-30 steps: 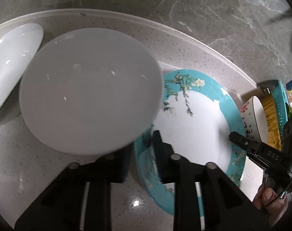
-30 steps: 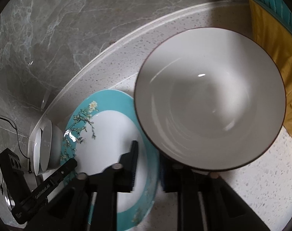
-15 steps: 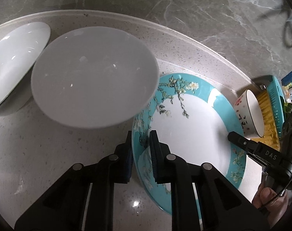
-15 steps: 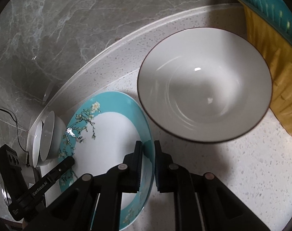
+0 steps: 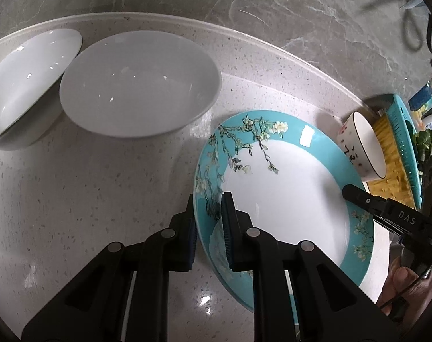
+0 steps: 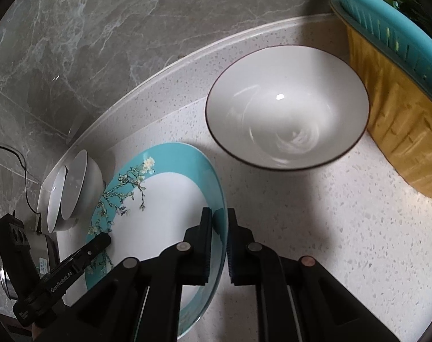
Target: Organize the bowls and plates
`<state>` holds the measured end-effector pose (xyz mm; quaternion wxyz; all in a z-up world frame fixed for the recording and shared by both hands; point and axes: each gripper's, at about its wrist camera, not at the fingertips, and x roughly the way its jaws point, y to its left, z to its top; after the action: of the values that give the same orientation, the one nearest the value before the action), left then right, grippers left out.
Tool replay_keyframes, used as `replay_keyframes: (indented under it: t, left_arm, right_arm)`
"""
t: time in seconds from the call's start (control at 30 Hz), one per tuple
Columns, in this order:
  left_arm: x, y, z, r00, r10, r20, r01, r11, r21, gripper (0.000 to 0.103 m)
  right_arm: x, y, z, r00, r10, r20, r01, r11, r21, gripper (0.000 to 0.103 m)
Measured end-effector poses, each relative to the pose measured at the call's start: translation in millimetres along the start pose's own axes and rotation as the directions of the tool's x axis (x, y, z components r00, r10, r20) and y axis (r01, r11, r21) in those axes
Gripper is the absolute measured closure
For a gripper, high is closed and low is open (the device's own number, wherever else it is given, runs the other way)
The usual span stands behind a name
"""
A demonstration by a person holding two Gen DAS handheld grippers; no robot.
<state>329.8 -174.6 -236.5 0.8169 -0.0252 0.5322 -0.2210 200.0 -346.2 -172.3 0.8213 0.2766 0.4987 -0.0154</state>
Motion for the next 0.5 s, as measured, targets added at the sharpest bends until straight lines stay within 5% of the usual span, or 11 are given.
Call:
replay_keyframes:
  t: [0.5]
  left_arm:
    - [13.2, 3.4, 7.3, 0.998, 0.008, -0.068, -0.006, 0.999, 0.033, 0.088]
  right_arm:
    - [15.9, 5.1, -7.4, 0.994, -0.025, -0.103, 0.019, 0.998, -0.061, 0.088]
